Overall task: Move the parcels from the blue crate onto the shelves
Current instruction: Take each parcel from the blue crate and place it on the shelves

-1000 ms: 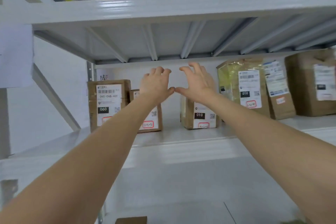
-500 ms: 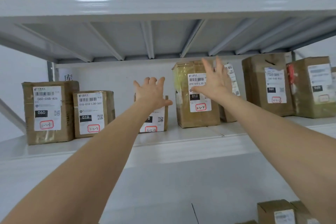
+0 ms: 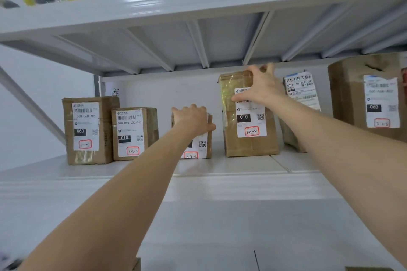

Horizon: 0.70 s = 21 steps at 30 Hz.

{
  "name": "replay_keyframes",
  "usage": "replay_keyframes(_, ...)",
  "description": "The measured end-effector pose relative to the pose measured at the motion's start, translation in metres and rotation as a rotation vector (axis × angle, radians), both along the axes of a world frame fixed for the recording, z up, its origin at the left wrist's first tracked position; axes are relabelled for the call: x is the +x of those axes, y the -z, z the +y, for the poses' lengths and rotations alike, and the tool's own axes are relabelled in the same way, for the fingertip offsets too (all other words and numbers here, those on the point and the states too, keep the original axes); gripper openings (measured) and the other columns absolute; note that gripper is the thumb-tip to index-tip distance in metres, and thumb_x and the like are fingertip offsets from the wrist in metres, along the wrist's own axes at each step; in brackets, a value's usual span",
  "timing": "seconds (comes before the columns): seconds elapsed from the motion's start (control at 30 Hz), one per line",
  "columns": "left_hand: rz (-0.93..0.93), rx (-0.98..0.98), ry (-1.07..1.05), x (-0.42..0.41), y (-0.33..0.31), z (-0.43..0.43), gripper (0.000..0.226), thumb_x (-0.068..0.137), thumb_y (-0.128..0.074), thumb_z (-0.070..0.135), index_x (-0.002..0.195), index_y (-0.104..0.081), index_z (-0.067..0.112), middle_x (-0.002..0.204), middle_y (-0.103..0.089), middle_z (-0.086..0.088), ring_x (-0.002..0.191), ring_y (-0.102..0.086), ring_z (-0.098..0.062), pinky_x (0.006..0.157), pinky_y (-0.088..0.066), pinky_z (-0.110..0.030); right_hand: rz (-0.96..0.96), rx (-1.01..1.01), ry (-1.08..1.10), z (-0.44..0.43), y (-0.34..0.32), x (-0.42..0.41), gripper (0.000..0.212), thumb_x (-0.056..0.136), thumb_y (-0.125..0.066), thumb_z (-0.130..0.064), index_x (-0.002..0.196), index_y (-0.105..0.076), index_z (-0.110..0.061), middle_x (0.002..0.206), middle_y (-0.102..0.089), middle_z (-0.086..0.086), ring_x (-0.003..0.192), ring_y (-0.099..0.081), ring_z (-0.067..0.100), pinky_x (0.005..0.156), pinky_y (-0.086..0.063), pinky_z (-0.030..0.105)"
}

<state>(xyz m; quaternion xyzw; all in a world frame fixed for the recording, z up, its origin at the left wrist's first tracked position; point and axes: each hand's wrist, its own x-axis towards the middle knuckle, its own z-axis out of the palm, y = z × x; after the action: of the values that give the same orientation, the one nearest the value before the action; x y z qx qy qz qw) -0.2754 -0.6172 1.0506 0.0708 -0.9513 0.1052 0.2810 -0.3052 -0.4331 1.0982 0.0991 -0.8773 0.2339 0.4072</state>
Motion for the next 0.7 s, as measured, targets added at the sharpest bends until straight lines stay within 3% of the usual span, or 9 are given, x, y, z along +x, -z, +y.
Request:
replay_keyframes(0.17, -0.010, -0.008, -0.044, 0.002, -0.001, -0.023, 0.051, 0.092, -0.043, 0.054, 0.128, -0.051, 0.018, 0.126, -0.052, -0.007, 0.115, -0.052, -0.029, 0.092, -0.039, -0.040, 0.004, -0.006, -0.050, -0.038, 0.004, 0.001, 0.095, 0.060, -0.081, -0.058, 0.139, -0.034, -0.035, 0.147, -0.022, 0.008, 0.110, -0.055, 0.037, 0.082, -0.047, 0.037)
replay_keyframes(0.33, -0.022, 0.055, -0.075, 0.009, -0.003, -0.038, 0.055, 0.096, -0.034, 0.053, 0.133, -0.048, 0.014, 0.135, -0.046, -0.011, 0.124, -0.044, -0.033, 0.099, -0.037, -0.045, 0.007, 0.040, -0.089, -0.069, 0.007, 0.002, 0.095, 0.065, -0.080, -0.055, 0.143, -0.029, -0.037, 0.149, -0.016, 0.005, 0.116, -0.051, 0.036, 0.088, -0.045, 0.037)
replay_keyframes(0.47, 0.020, 0.091, -0.047, 0.010, -0.004, -0.044, 0.056, 0.096, -0.033, 0.053, 0.134, -0.046, 0.014, 0.135, -0.046, -0.012, 0.123, -0.044, -0.032, 0.095, -0.039, -0.044, -0.001, -0.021, -0.096, -0.066, 0.012, 0.000, 0.102, 0.063, -0.081, -0.056, 0.145, -0.022, -0.041, 0.156, -0.004, 0.007, 0.120, -0.049, 0.035, 0.092, -0.045, 0.039)
replay_keyframes(0.6, 0.000, 0.081, -0.042, 0.010, -0.004, -0.046, 0.050, 0.099, -0.027, 0.045, 0.130, -0.050, 0.013, 0.132, -0.050, -0.011, 0.122, -0.045, -0.031, 0.093, -0.039, -0.043, -0.021, -0.054, -0.148, -0.065, 0.018, -0.001, 0.099, 0.067, -0.081, -0.047, 0.144, -0.020, -0.040, 0.141, -0.029, 0.010, 0.109, -0.056, 0.032, 0.079, -0.043, 0.035)
replay_keyframes(0.7, 0.130, 0.210, 0.018, 0.014, -0.008, -0.044, 0.043, 0.099, -0.028, 0.034, 0.128, -0.048, 0.009, 0.129, -0.051, -0.013, 0.117, -0.048, -0.031, 0.085, -0.040, -0.041, -0.009, -0.035, -0.144, -0.068, 0.018, 0.001, 0.103, 0.068, -0.081, -0.043, 0.147, -0.015, -0.039, 0.144, -0.027, 0.011, 0.110, -0.056, 0.033, 0.077, -0.044, 0.036)
